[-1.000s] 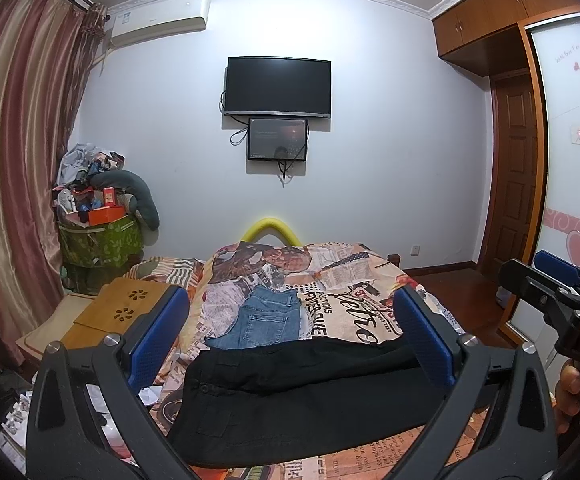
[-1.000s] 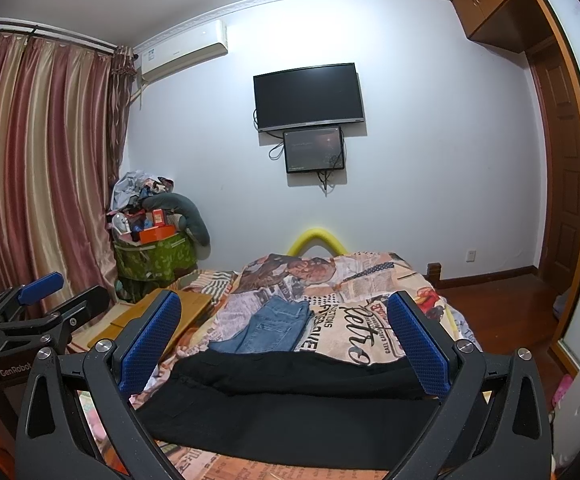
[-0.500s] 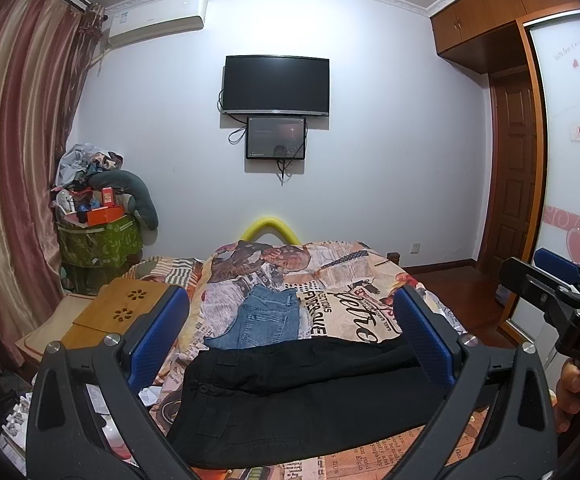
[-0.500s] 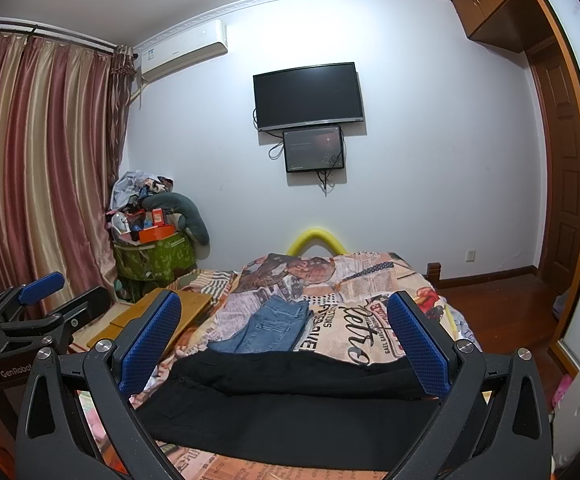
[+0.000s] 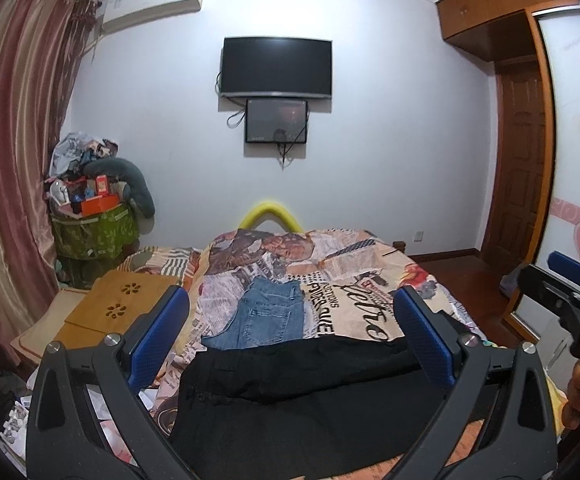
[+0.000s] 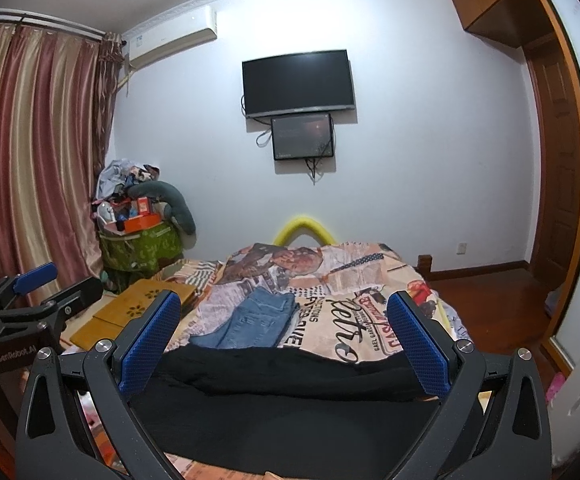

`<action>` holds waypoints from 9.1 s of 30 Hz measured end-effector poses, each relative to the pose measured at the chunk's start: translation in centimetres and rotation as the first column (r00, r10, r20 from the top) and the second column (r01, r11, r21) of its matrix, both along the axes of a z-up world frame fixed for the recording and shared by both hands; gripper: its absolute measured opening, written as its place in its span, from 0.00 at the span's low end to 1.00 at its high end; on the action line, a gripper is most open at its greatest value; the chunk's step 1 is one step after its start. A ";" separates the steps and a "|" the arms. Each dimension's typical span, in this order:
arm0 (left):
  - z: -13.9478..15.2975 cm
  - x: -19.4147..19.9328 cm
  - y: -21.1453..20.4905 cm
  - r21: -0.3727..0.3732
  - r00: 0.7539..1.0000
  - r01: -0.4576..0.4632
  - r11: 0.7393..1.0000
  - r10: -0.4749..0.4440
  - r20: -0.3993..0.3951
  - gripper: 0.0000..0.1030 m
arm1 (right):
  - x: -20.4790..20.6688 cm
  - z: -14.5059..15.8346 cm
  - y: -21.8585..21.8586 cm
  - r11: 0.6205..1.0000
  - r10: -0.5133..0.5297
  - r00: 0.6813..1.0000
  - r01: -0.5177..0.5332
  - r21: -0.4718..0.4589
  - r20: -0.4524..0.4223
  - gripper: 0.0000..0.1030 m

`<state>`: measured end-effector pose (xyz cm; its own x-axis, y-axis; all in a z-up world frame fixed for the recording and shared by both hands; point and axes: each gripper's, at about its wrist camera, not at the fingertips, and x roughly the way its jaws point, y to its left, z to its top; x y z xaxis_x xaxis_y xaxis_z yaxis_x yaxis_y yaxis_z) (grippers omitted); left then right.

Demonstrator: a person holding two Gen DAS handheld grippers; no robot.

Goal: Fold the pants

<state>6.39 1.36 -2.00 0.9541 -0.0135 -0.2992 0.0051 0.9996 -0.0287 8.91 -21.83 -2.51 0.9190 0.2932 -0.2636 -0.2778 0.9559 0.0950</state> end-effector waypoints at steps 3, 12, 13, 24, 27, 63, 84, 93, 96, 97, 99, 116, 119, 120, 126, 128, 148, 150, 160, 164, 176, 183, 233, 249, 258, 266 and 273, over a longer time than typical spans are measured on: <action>-0.5 2.6 0.9 0.001 0.999 -0.017 1.000 0.017 -0.032 1.00 | 1.8 -0.6 0.0 1.000 -0.001 1.000 0.001 -0.002 -0.026 0.99; -3.2 12.1 4.7 0.021 0.983 -0.091 0.996 0.093 -0.156 1.00 | 8.7 -3.6 0.0 0.994 -0.043 0.995 0.034 -0.100 -0.086 0.99; -3.8 13.3 5.3 0.020 0.979 -0.095 0.995 0.097 -0.178 1.00 | 9.4 -4.1 -0.1 0.993 -0.043 0.995 0.032 -0.115 -0.093 0.99; -12.7 24.5 12.7 0.035 0.869 -0.177 0.984 0.173 -0.464 1.00 | 18.2 -10.6 -0.5 0.973 0.053 0.947 -0.120 -0.196 -0.315 0.99; -15.6 26.3 14.0 0.033 0.828 -0.186 0.982 0.175 -0.533 1.00 | 20.3 -12.5 -0.4 0.962 0.065 0.930 -0.155 -0.225 -0.361 0.99; -32.2 35.7 15.7 0.007 0.505 -0.097 0.995 0.055 -0.861 0.15 | 30.6 -25.8 5.0 0.848 0.212 0.675 -0.487 -0.211 -0.707 0.46; -19.1 33.1 15.6 0.071 0.749 -0.150 0.986 0.160 -0.643 0.08 | 29.6 -13.7 5.6 0.901 0.210 0.887 -0.339 -0.271 -0.412 0.05; -17.1 29.3 15.1 0.051 0.788 -0.150 0.987 0.151 -0.597 0.07 | 25.0 -12.8 4.6 0.892 0.238 0.878 -0.367 -0.264 -0.414 0.05; -17.2 27.0 14.5 0.060 0.799 -0.147 0.987 0.154 -0.581 0.07 | 22.6 -12.9 3.9 0.892 0.241 0.876 -0.369 -0.260 -0.418 0.05; -17.2 26.0 14.3 0.062 0.805 -0.150 0.987 0.158 -0.572 0.07 | 21.8 -13.0 3.7 0.895 0.239 0.879 -0.365 -0.257 -0.413 0.05; -17.6 24.3 14.0 0.058 0.808 -0.156 0.986 0.161 -0.566 0.07 | 20.1 -13.1 3.4 0.902 0.237 0.881 -0.357 -0.245 -0.410 0.05; -20.0 13.4 13.7 0.032 0.801 -0.175 0.984 0.161 -0.576 0.07 | 10.1 -14.8 2.4 0.899 0.240 0.844 -0.379 -0.217 -0.480 0.05; -20.6 12.4 14.1 0.023 0.786 -0.168 0.986 0.148 -0.600 0.09 | 9.0 -15.9 2.3 0.898 0.234 0.828 -0.385 -0.214 -0.509 0.05; -20.9 12.1 14.2 0.019 0.782 -0.167 0.986 0.144 -0.607 0.10 | 8.8 -16.2 2.3 0.899 0.233 0.823 -0.385 -0.207 -0.518 0.06; -21.4 9.9 14.9 0.066 0.758 -0.188 0.980 0.187 -0.625 0.12 | 7.5 -17.9 2.3 0.901 0.218 0.783 -0.390 -0.188 -0.582 0.10; -21.2 9.4 15.5 0.057 0.755 -0.210 0.976 0.199 -0.625 0.13 | 7.1 -18.0 2.2 0.901 0.215 0.778 -0.392 -0.188 -0.590 0.09; -16.7 15.3 8.2 0.093 0.837 -0.103 0.990 0.137 -0.530 0.81 | 9.7 -12.2 -3.3 0.971 0.113 0.875 -0.198 -0.135 -0.470 0.55; -16.9 16.5 7.1 0.095 0.837 -0.088 0.992 0.125 -0.533 0.81 | 10.9 -12.3 -3.9 0.973 0.095 0.876 -0.182 -0.140 -0.472 0.55; -19.4 23.0 2.3 0.092 0.810 -0.015 0.996 0.066 -0.583 0.81 | 18.5 -15.5 -6.6 0.987 0.018 0.828 -0.105 -0.125 -0.561 0.55; -20.6 25.1 1.4 0.092 0.790 0.000 0.996 0.056 -0.611 0.81 | 21.5 -15.9 -7.1 0.991 0.009 0.810 -0.087 -0.105 -0.586 0.55; -23.5 28.2 -0.8 0.112 0.762 0.045 0.993 0.038 -0.647 0.81 | 30.2 -20.4 -4.3 0.981 -0.022 0.744 -0.112 -0.157 -0.668 0.56; -24.1 28.2 -1.7 0.138 0.754 0.070 0.988 0.038 -0.656 0.81 | 30.9 -22.5 -4.3 0.981 -0.020 0.724 -0.119 -0.154 -0.690 0.29; -21.9 18.7 -9.6 0.083 0.718 0.214 0.973 -0.099 -0.689 0.85 | 4.9 -20.5 -22.6 0.966 -0.185 0.701 0.258 0.002 -0.689 0.42; -13.9 17.3 7.8 0.147 0.860 -0.128 0.981 0.184 -0.476 0.94 | 8.4 -9.9 -15.5 0.984 -0.179 0.887 0.165 -0.071 -0.426 0.64; -16.6 17.7 16.0 0.178 0.789 -0.201 0.963 0.267 -0.553 0.97 | 13.4 -8.4 -4.5 0.989 0.056 0.923 -0.103 -0.105 -0.381 0.69; -23.7 20.1 18.7 0.101 0.682 -0.176 0.979 0.195 -0.705 0.97 | 19.6 -12.9 5.3 0.931 0.211 0.835 -0.330 -0.156 -0.509 0.69; -27.7 22.5 17.7 0.039 0.622 -0.128 0.991 0.111 -0.775 0.96 | 24.1 -17.9 11.4 0.851 0.242 0.718 -0.480 -0.212 -0.652 0.69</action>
<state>28.92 19.10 -29.70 0.3646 0.0698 -0.9285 -0.1473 0.9890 0.0166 33.03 -10.39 -20.43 0.3864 0.3497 -0.8535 -0.6101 0.7909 0.0479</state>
